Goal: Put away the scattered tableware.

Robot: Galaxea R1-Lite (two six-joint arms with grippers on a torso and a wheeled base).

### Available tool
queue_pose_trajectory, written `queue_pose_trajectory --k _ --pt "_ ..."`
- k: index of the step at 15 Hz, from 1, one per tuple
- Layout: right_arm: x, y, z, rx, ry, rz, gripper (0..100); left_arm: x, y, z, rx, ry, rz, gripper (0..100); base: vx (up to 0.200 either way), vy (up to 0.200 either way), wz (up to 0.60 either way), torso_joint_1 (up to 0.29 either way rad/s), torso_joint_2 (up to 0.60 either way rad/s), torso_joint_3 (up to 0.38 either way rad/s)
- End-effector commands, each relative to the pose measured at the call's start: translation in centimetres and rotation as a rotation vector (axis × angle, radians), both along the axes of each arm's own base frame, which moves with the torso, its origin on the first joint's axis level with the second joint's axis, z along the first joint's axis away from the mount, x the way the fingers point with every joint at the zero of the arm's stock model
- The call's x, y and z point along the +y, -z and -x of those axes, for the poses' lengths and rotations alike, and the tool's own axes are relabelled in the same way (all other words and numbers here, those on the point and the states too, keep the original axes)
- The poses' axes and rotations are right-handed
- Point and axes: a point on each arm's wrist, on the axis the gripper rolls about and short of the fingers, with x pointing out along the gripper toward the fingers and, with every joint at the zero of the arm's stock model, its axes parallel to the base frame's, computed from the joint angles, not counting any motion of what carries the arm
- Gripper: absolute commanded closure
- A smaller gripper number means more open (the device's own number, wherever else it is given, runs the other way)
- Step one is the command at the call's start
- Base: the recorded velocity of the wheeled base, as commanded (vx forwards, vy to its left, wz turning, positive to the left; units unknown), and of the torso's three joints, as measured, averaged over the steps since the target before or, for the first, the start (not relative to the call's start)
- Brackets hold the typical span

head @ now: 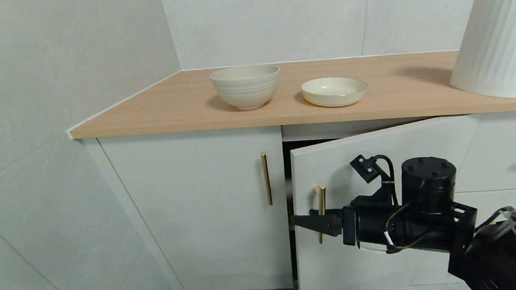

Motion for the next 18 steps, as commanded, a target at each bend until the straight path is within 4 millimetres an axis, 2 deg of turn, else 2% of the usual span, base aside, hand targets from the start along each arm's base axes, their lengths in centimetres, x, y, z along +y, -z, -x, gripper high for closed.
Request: queue_pose_trajectory --k 1,2,4,5,6,7,9,10,12,13,16,17,18 --pt "-1.2 -1.0 1.8 -0.007 -0.010 -0.006 0 -0.2 -3.7 1.2 -0.052 0.117 -0.005 0 0.000 0.000 0.00 0.000 0.00 0.000" --pt "-1.4 -0.9 2.2 -0.002 -0.017 -0.003 0 -0.4 -5.4 1.3 0.000 0.183 -0.007 0 0.000 0.000 0.00 0.000 0.00 0.000" --pt "-1.5 -0.9 3.3 0.008 -0.046 0.002 0 -0.7 -9.6 0.1 0.084 0.318 -0.005 0 0.000 0.000 0.00 0.000 0.00 0.000" --pt "-1.8 -0.6 4.0 0.017 -0.056 0.012 0 -0.8 -12.6 -1.9 0.131 0.387 0.004 0 0.000 0.000 0.00 0.000 0.00 0.000" --pt "-1.8 -0.5 4.3 0.022 -0.062 0.016 0 -0.9 -14.0 -3.4 0.163 0.412 0.010 0 0.000 0.000 0.00 0.000 0.00 0.000" --pt "-1.9 -0.3 4.5 0.032 -0.064 0.023 0 -0.9 -16.3 -7.3 0.250 0.424 0.050 0 0.000 0.000 0.00 0.000 0.00 0.000" --pt "-1.9 -0.3 4.4 0.027 -0.062 0.020 0 -1.1 -17.6 -12.3 0.335 0.450 0.063 0 0.000 0.000 0.00 0.000 0.00 0.000" --pt "-1.9 -0.4 4.4 0.016 -0.060 0.007 0 -2.0 -17.4 -15.4 0.379 0.511 0.065 0 0.000 0.000 0.00 0.000 0.00 0.000" --pt "-2.0 -0.4 4.5 0.013 -0.061 0.001 0 -4.0 -16.0 -18.2 0.483 0.609 0.096 0 0.000 0.000 0.00 0.000 0.00 0.000" --pt "-2.0 -0.3 4.5 0.018 -0.059 0.004 0 -6.3 -14.0 -20.1 0.607 0.688 0.131 0 0.000 0.000 0.00 0.000 0.00 0.000" --pt "-2.1 -0.1 4.7 0.027 -0.059 0.010 0 -9.3 -9.5 -22.2 0.748 0.762 0.132 0 0.000 0.000 0.00 0.000 0.00 0.000" --pt "-2.2 -0.1 4.8 0.026 -0.059 0.009 0 -10.6 -7.1 -23.0 0.790 0.788 0.128 0 0.000 0.000 0.00 0.000 0.00 0.000" --pt "-2.3 0.0 4.8 0.027 -0.059 0.010 0 -11.4 -5.7 -23.6 0.806 0.799 0.128 0 0.000 0.000 0.00 0.000 0.00 0.000"
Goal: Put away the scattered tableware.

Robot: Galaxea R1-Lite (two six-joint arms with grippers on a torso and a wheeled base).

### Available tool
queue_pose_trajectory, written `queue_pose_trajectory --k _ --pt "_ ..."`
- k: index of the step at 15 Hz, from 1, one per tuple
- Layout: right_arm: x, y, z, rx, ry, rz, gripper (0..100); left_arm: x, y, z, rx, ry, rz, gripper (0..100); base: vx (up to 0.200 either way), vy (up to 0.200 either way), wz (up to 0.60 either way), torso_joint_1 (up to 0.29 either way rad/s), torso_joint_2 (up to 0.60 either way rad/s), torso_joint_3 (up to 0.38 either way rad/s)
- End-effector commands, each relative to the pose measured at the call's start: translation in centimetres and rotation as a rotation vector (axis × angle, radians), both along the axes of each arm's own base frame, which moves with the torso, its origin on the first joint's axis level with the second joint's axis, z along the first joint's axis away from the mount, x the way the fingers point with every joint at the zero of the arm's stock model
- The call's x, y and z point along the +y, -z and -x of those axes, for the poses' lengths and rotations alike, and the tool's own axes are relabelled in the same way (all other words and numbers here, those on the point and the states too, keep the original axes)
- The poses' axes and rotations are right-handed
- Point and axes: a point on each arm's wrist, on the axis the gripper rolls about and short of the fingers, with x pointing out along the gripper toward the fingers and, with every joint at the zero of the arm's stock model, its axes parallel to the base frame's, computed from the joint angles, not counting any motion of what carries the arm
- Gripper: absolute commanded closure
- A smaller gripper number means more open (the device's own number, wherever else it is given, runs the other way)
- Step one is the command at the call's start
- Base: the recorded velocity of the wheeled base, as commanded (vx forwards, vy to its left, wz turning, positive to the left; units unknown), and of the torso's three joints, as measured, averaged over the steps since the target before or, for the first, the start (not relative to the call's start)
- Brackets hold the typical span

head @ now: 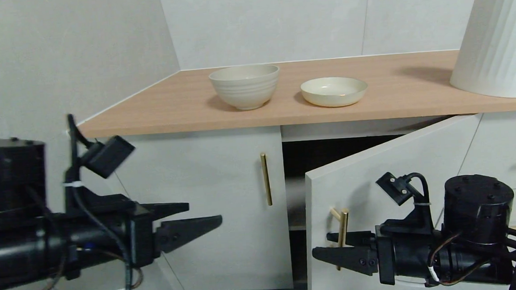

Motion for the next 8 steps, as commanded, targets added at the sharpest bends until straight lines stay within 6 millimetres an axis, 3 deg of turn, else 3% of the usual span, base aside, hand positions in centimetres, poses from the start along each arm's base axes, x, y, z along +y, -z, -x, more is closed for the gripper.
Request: queue_pose_trajectory --k 1,6,7,8 --pt "-0.1 0.1 0.1 0.005 0.001 0.004 0 -3.1 6.1 -2.2 0.174 0.064 -0.055 0 0.000 0.000 0.00 0.000 0.00 0.000" --pt "-0.1 0.2 0.2 0.009 -0.001 0.008 0 -4.5 6.6 -2.2 0.195 0.083 -0.010 0 0.000 0.000 0.00 0.000 0.00 0.000" --pt "-0.1 0.3 0.2 0.012 -0.001 0.010 0 -4.7 6.6 -2.1 0.193 0.093 -0.011 100 0.000 0.000 0.00 0.000 0.00 0.000" --pt "-0.1 0.3 0.2 0.012 -0.001 0.010 0 -5.0 6.3 -2.1 0.184 0.102 -0.006 100 0.000 0.000 0.00 0.000 0.00 0.000"
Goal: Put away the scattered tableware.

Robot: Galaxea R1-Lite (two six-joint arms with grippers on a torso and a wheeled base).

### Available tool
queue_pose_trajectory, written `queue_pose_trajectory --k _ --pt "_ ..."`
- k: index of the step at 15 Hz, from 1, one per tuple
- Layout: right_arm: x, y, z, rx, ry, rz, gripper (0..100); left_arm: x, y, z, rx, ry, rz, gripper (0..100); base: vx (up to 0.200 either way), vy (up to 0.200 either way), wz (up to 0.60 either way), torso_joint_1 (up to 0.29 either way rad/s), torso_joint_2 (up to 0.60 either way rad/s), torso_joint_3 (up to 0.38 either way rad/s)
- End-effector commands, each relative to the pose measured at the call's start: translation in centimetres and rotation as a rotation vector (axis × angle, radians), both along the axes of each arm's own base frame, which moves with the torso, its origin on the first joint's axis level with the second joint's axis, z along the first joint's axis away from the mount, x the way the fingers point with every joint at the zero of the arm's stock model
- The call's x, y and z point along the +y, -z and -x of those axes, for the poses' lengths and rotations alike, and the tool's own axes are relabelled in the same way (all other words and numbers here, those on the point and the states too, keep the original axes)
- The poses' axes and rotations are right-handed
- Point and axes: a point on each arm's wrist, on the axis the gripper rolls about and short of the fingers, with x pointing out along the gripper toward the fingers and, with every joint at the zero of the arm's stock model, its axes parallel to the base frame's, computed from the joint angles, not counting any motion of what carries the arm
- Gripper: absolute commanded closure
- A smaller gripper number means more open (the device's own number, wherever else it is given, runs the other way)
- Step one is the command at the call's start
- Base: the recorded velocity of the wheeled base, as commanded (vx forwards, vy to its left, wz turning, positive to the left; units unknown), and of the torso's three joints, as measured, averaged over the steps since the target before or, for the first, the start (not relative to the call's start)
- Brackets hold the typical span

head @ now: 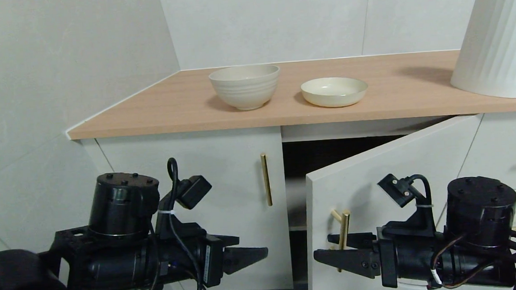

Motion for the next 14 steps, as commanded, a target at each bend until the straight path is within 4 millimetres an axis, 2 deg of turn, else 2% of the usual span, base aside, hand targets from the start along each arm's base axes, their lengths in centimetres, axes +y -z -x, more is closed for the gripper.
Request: queue_pose_trajectory --k 1,3,4,6,7,10,12,14 --pt "0.0 0.1 0.0 0.004 -0.001 0.005 0 -0.5 -0.4 -0.3 -0.018 0.012 0.010 100 0.000 0.000 0.00 0.000 0.00 0.000" --pt "0.0 0.2 0.0 0.008 -0.001 0.008 0 -1.9 -2.7 -2.6 -0.099 -0.003 0.048 100 0.000 0.000 0.00 0.000 0.00 0.000" --pt "0.0 0.3 0.0 0.010 -0.001 0.010 0 -2.2 -2.4 -3.2 -0.097 -0.011 0.041 100 0.000 0.000 0.00 0.000 0.00 0.000" --pt "0.0 0.3 0.0 0.007 0.001 0.009 0 -3.2 0.1 -3.9 -0.037 0.013 0.009 100 0.000 0.000 0.00 0.000 0.00 0.000" --pt "-0.1 0.3 0.1 0.009 0.001 0.010 0 -3.7 0.6 -4.0 -0.034 0.023 -0.002 100 0.000 0.000 0.00 0.000 0.00 0.000" --pt "0.0 0.4 0.0 0.011 0.000 0.014 0 -6.8 2.7 -4.8 -0.062 0.022 0.055 100 0.000 0.000 0.00 0.000 0.00 0.000" --pt "-0.1 0.3 0.0 0.008 0.000 0.012 0 -7.8 4.1 -5.5 -0.082 -0.027 0.051 100 0.000 0.000 0.00 0.000 0.00 0.000" --pt "-0.1 0.3 0.0 0.005 0.000 0.009 0 -8.3 4.4 -5.5 -0.101 -0.038 0.053 100 0.000 0.000 0.00 0.000 0.00 0.000"
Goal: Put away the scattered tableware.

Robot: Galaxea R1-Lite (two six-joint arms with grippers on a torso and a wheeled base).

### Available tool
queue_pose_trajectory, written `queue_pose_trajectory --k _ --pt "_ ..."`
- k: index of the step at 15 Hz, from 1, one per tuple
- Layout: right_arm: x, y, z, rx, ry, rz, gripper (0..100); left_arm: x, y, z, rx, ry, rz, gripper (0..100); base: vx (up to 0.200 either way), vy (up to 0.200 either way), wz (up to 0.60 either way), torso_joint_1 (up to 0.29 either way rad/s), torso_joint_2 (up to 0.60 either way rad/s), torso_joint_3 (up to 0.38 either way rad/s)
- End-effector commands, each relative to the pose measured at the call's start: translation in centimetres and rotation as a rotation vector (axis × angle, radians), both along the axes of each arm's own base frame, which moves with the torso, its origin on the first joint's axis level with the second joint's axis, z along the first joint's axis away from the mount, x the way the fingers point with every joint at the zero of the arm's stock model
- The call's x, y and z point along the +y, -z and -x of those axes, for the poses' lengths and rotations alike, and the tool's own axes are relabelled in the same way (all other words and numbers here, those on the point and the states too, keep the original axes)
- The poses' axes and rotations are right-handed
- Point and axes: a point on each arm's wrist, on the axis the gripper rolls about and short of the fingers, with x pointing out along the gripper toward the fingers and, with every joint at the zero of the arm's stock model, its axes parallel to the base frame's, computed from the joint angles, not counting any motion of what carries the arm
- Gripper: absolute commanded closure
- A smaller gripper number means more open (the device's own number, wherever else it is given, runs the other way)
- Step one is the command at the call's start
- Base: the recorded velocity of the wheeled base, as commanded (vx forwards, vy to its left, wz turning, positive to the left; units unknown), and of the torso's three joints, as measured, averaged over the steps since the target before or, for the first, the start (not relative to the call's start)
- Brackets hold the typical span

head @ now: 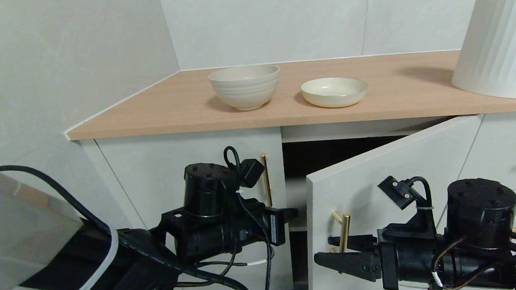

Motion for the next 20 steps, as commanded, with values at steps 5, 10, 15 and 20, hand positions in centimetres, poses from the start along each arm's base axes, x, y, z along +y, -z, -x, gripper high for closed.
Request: queue_pose_trajectory --k 5,10,15,20 --pt "-0.2 -0.3 -0.1 -0.044 0.014 -0.026 0 -2.7 2.7 -0.4 -0.048 0.025 0.067 100 0.000 0.000 0.00 0.000 0.00 0.000" --pt "-1.4 0.1 -0.7 -0.168 0.190 0.051 0 -3.5 2.5 -0.2 -0.073 0.047 0.098 100 0.000 0.000 0.00 0.000 0.00 0.000" --pt "-4.6 -0.6 4.3 -0.218 0.180 0.079 0 -3.8 1.8 -0.2 -0.095 0.058 0.119 100 0.000 0.000 0.00 0.000 0.00 0.000" --pt "-7.1 0.1 7.5 -0.254 0.208 0.180 0 -4.0 1.8 0.2 -0.092 0.067 0.116 100 0.000 0.000 0.00 0.000 0.00 0.000"
